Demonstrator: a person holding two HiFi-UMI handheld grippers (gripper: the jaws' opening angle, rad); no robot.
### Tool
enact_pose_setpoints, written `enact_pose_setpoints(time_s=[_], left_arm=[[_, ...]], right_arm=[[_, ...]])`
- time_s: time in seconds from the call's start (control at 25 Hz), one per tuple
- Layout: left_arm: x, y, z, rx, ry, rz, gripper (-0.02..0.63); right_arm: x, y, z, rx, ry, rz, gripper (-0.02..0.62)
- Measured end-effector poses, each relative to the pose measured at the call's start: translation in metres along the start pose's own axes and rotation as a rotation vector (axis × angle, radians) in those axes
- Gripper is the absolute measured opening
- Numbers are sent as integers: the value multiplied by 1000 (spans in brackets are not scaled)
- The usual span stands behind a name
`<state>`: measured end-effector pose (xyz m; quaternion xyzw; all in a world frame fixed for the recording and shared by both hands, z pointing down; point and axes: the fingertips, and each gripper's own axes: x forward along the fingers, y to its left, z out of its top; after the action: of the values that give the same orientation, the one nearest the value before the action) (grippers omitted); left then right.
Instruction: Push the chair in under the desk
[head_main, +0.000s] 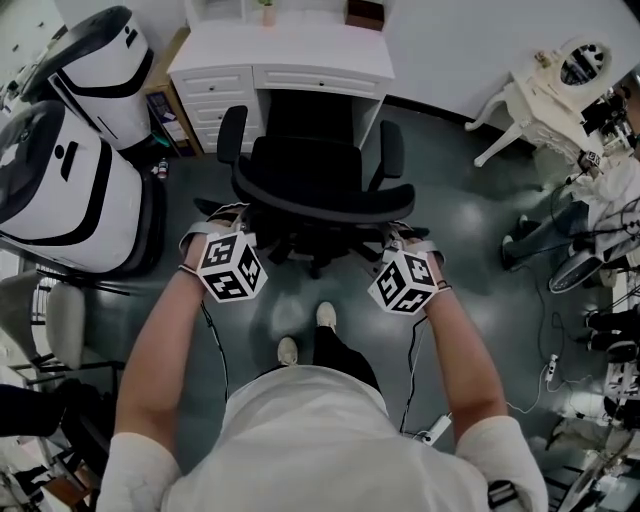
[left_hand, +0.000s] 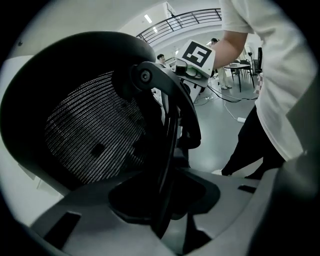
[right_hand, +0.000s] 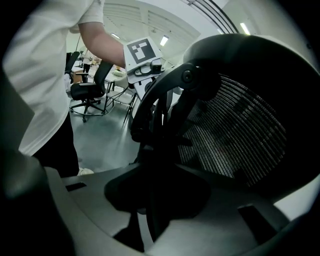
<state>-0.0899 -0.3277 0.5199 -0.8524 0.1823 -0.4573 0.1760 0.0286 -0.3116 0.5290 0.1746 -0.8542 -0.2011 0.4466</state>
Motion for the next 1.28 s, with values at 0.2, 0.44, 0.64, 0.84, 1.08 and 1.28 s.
enact_pose_setpoints(time_s=[0.2, 0.44, 0.64, 0.84, 1.08, 1.28], left_arm=[[16, 17, 4, -6, 4, -1, 143], [34, 42, 6, -12, 9, 1, 141], [49, 58, 8, -34, 18, -13, 141], [63, 71, 12, -37, 21, -14, 140], [78, 83, 22, -41, 26, -5, 140], [88, 92, 27, -48, 29, -4, 139]], right_arm=[[7, -21, -12, 2, 1, 14, 110], [17, -48, -24, -6, -4, 18, 110], [26, -65, -35, -15, -12, 26, 110], [30, -80, -47, -24, -18, 27, 110], [32, -97, -62, -34, -26, 36, 110], [34, -108, -71, -46, -33, 39, 110]])
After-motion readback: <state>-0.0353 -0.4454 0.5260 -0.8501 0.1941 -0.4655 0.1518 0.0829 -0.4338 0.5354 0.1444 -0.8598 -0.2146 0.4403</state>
